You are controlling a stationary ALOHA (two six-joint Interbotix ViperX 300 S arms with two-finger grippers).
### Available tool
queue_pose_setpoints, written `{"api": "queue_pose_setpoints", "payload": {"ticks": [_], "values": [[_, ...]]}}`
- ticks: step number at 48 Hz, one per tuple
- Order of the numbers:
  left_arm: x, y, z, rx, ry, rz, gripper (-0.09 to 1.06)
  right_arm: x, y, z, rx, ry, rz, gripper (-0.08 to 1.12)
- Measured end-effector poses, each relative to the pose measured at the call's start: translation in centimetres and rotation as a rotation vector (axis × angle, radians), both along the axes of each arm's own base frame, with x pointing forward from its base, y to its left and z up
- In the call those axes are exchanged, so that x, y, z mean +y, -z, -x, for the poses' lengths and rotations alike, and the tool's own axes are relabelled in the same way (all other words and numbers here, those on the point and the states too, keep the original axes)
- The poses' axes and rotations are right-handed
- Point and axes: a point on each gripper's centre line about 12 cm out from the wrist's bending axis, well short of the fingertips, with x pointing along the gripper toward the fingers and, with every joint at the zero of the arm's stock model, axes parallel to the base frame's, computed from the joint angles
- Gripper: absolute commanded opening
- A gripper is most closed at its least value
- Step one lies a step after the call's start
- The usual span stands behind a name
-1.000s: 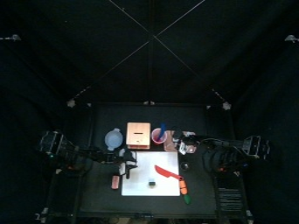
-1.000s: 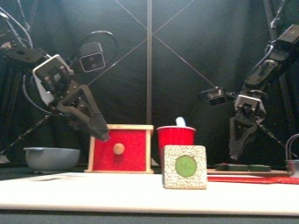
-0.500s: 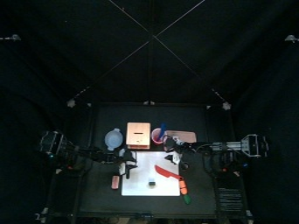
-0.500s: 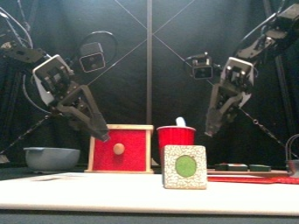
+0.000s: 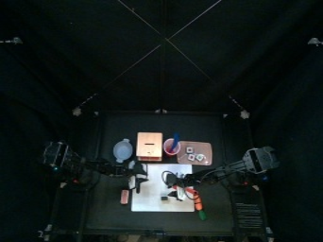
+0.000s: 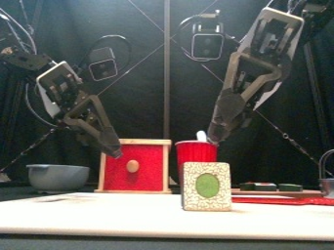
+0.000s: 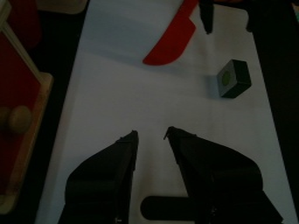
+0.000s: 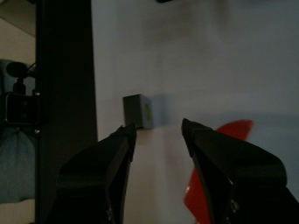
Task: Place sushi on board then cut the sushi with the knife then place the pieces on the plate
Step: Place the 4 sushi pieces on the plate
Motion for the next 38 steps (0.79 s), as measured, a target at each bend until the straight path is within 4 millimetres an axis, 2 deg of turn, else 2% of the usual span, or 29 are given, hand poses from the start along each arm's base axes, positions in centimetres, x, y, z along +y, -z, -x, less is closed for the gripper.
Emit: {"api": "queue_pose_setpoints", "payload": {"ticks": [8,30,38], "values": [[0.0,0.0,0.0,0.0,0.001,-0.001,0.74,1.5,0.9,-1.3,0.014,-0.028,0.002,0.82],[0.0,0.0,0.0,0.0,0.002,0.0,0.74,1.8,3.3,-3.3,0.055,-0.034,0.02,0.82],[0.0,0.0,0.0,0.0,0.002,0.0,0.74,1.9,4.4,-3.7,0.08,-0.038,0.026,0.78]]}}
